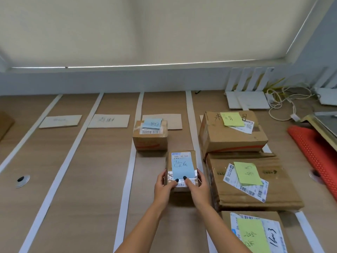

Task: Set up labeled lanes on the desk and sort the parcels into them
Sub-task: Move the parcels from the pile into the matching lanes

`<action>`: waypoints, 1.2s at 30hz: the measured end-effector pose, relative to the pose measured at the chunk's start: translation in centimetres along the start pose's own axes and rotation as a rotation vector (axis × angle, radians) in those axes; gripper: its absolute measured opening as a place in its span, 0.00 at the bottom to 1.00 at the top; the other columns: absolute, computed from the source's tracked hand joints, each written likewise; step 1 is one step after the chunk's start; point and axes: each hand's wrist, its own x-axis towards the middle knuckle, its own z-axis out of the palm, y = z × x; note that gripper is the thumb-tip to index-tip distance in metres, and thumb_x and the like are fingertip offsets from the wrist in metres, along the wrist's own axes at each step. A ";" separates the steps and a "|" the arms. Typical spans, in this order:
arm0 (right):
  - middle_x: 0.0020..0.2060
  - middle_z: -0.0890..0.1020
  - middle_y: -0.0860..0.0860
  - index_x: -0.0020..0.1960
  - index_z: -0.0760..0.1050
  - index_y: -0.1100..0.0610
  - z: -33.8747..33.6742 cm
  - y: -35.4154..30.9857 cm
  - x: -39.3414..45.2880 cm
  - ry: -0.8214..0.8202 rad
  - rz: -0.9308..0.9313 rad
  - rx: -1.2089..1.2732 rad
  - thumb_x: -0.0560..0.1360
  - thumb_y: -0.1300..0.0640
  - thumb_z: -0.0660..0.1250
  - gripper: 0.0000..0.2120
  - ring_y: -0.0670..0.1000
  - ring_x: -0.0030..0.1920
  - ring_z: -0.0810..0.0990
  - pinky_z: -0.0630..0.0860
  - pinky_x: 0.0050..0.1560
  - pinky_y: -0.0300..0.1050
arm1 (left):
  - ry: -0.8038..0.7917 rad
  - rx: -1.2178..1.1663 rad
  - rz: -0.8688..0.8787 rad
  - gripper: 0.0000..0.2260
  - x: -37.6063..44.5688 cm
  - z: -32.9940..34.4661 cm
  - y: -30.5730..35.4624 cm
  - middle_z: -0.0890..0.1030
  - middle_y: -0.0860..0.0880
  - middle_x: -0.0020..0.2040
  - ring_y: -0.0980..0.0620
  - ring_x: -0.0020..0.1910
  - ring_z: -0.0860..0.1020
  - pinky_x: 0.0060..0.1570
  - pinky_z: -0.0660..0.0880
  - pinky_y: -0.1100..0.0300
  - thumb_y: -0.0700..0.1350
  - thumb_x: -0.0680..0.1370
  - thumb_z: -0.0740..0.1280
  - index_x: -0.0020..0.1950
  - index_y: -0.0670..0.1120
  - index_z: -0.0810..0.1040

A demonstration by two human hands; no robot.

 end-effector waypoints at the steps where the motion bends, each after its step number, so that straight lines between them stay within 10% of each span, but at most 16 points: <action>1: 0.61 0.76 0.51 0.66 0.68 0.53 0.3 -0.5 1.1 0.031 -0.004 0.022 0.71 0.62 0.72 0.26 0.46 0.56 0.73 0.74 0.54 0.42 | 0.012 0.000 0.015 0.24 1.2 0.4 0.4 0.77 0.48 0.61 0.51 0.56 0.78 0.49 0.79 0.59 0.35 0.73 0.68 0.66 0.52 0.69; 16: 0.61 0.77 0.52 0.66 0.70 0.53 4.8 -4.2 12.3 0.192 -0.097 0.045 0.72 0.57 0.71 0.24 0.45 0.54 0.74 0.77 0.51 0.42 | 0.347 0.062 0.119 0.20 11.0 5.6 4.2 0.77 0.49 0.62 0.54 0.59 0.74 0.49 0.71 0.67 0.46 0.74 0.70 0.66 0.48 0.73; 36: 0.70 0.69 0.53 0.72 0.62 0.52 0.6 -8.5 0.4 -0.032 -0.129 -0.012 0.73 0.63 0.69 0.31 0.53 0.70 0.67 0.67 0.65 0.47 | 0.205 0.059 0.213 0.21 -1.1 1.9 10.2 0.74 0.45 0.66 0.49 0.65 0.72 0.58 0.69 0.60 0.39 0.77 0.65 0.70 0.45 0.69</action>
